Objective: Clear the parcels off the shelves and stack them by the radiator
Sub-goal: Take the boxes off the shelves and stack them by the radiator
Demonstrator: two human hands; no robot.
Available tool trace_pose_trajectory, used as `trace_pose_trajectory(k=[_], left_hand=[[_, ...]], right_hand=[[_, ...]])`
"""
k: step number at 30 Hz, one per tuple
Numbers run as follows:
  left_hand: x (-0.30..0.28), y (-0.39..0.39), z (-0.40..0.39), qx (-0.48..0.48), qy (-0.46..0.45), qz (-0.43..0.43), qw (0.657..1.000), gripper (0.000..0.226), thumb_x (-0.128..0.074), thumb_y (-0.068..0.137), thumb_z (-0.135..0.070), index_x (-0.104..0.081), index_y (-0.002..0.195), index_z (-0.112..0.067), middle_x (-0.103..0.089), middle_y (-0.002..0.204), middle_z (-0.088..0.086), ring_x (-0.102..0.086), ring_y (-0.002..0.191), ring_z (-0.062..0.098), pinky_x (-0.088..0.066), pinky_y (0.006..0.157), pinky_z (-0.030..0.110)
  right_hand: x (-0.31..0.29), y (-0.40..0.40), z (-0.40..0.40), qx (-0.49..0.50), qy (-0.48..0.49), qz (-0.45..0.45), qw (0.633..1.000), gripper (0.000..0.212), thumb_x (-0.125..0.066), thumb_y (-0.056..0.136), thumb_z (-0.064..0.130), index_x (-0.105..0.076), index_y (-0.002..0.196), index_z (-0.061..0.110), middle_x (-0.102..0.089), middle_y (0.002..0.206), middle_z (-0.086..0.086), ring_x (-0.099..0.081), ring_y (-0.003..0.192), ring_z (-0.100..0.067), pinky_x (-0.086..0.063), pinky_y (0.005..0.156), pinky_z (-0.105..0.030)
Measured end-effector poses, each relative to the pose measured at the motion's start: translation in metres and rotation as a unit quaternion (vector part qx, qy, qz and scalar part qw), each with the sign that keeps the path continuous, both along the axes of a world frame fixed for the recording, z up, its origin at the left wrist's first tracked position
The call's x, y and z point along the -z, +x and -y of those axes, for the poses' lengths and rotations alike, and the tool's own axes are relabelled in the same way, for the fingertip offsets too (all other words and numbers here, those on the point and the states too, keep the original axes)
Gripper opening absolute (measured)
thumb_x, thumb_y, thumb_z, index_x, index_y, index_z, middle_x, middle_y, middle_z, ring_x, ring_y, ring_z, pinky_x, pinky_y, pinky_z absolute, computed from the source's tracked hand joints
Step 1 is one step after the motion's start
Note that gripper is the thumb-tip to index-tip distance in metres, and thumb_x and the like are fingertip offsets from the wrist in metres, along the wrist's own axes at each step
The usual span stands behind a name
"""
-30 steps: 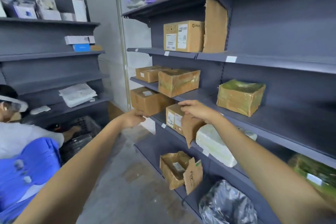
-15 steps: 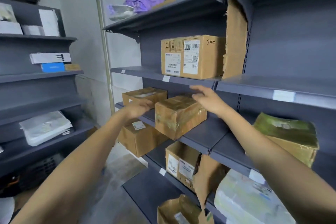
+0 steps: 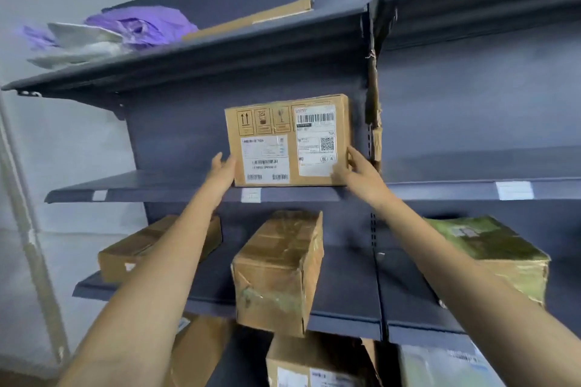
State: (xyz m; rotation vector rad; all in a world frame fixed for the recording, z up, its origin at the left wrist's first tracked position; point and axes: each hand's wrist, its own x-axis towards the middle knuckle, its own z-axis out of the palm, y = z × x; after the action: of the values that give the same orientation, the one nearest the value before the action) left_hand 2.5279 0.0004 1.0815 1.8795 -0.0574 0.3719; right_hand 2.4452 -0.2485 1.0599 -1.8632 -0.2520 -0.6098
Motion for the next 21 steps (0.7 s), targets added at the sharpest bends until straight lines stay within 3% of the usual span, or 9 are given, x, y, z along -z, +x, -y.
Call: trace_pose_trajectory(k=[3, 4, 7, 10, 13, 16, 17, 19, 21], left_hand=[[-0.008, 0.010, 0.004, 0.097, -0.039, -0.010, 0.995, 0.044, -0.025, 0.095, -0.057, -0.053, 0.116, -0.030, -0.060, 0.123, -0.003, -0.059, 0.094, 0.010, -0.046, 0.076, 0.028], [-0.007, 0.010, 0.003, 0.107, -0.036, -0.001, 0.994, 0.043, -0.023, 0.095, -0.057, -0.055, 0.106, -0.031, -0.062, 0.116, -0.004, -0.059, 0.088, 0.009, -0.047, 0.073, 0.027], [-0.002, 0.010, -0.002, 0.074, -0.046, 0.029, 0.996, 0.047, -0.021, 0.095, -0.055, -0.056, 0.108, -0.026, -0.063, 0.120, 0.002, -0.058, 0.105, 0.020, -0.046, 0.097, 0.040], [-0.003, 0.000, -0.012, 0.001, -0.024, 0.069, 0.997, 0.054, -0.017, 0.096, -0.053, -0.057, 0.106, -0.019, -0.063, 0.120, 0.006, -0.056, 0.110, 0.026, -0.041, 0.102, 0.046], [-0.006, -0.008, -0.033, -0.069, -0.012, 0.116, 0.991, 0.064, -0.015, 0.094, -0.057, -0.063, 0.087, -0.015, -0.070, 0.093, 0.008, -0.064, 0.094, 0.028, -0.046, 0.095, 0.045], [-0.018, -0.014, -0.051, -0.007, -0.083, 0.135, 0.987, 0.061, -0.021, 0.094, -0.058, -0.054, 0.060, -0.020, -0.059, 0.047, -0.002, -0.058, 0.054, 0.017, -0.049, 0.068, 0.033], [-0.026, -0.016, -0.055, 0.027, -0.108, 0.124, 0.986, 0.060, -0.022, 0.094, -0.060, -0.053, 0.060, -0.021, -0.058, 0.044, -0.003, -0.055, 0.051, 0.014, -0.046, 0.062, 0.030], [-0.043, -0.024, -0.062, 0.134, -0.167, 0.071, 0.974, 0.061, -0.023, 0.089, -0.068, -0.058, 0.068, -0.023, -0.064, 0.059, -0.005, -0.058, 0.062, 0.015, -0.046, 0.063, 0.027], [-0.053, -0.030, -0.065, 0.234, -0.186, 0.022, 0.954, 0.062, -0.028, 0.084, -0.073, -0.068, 0.080, -0.026, -0.071, 0.081, 0.002, -0.068, 0.077, 0.019, -0.056, 0.066, 0.029]], right_hand=[[-0.009, -0.001, -0.011, 0.019, 0.046, -0.019, 0.999, 0.052, -0.049, 0.095, 0.027, -0.036, 0.144, 0.016, -0.052, 0.135, 0.004, -0.048, 0.126, -0.014, -0.036, 0.099, -0.022], [-0.011, -0.002, -0.013, 0.043, 0.039, -0.020, 0.998, 0.049, -0.049, 0.095, 0.032, -0.041, 0.141, 0.017, -0.055, 0.132, 0.005, -0.050, 0.123, -0.014, -0.036, 0.097, -0.023], [-0.016, -0.010, -0.019, 0.118, 0.058, 0.011, 0.991, 0.036, -0.046, 0.094, 0.041, -0.064, 0.114, 0.017, -0.063, 0.105, 0.004, -0.057, 0.096, -0.011, -0.037, 0.086, -0.024], [-0.019, -0.019, -0.017, 0.175, 0.113, 0.018, 0.978, 0.048, -0.046, 0.090, 0.047, -0.068, 0.091, 0.005, -0.066, 0.087, -0.010, -0.060, 0.084, -0.025, -0.044, 0.081, -0.034], [-0.025, -0.035, -0.008, 0.193, 0.190, 0.061, 0.961, 0.052, -0.041, 0.089, 0.044, -0.068, 0.071, 0.003, -0.071, 0.072, -0.007, -0.065, 0.063, -0.021, -0.050, 0.066, -0.029], [-0.029, -0.049, -0.003, 0.156, 0.221, 0.122, 0.955, 0.054, -0.038, 0.094, 0.036, -0.063, 0.057, 0.005, -0.064, 0.045, -0.003, -0.060, 0.039, -0.015, -0.051, 0.045, -0.020], [-0.031, -0.050, -0.005, 0.158, 0.207, 0.135, 0.956, 0.054, -0.038, 0.094, 0.036, -0.062, 0.055, 0.007, -0.061, 0.043, -0.003, -0.058, 0.039, -0.015, -0.051, 0.045, -0.022], [-0.040, -0.049, -0.010, 0.167, 0.167, 0.136, 0.962, 0.047, -0.039, 0.094, 0.041, -0.062, 0.061, 0.016, -0.063, 0.055, 0.001, -0.058, 0.050, -0.013, -0.050, 0.051, -0.027], [-0.052, -0.047, -0.012, 0.107, 0.170, 0.065, 0.977, 0.041, -0.038, 0.093, 0.051, -0.065, 0.090, 0.021, -0.064, 0.084, 0.002, -0.059, 0.071, -0.013, -0.048, 0.058, -0.028]])
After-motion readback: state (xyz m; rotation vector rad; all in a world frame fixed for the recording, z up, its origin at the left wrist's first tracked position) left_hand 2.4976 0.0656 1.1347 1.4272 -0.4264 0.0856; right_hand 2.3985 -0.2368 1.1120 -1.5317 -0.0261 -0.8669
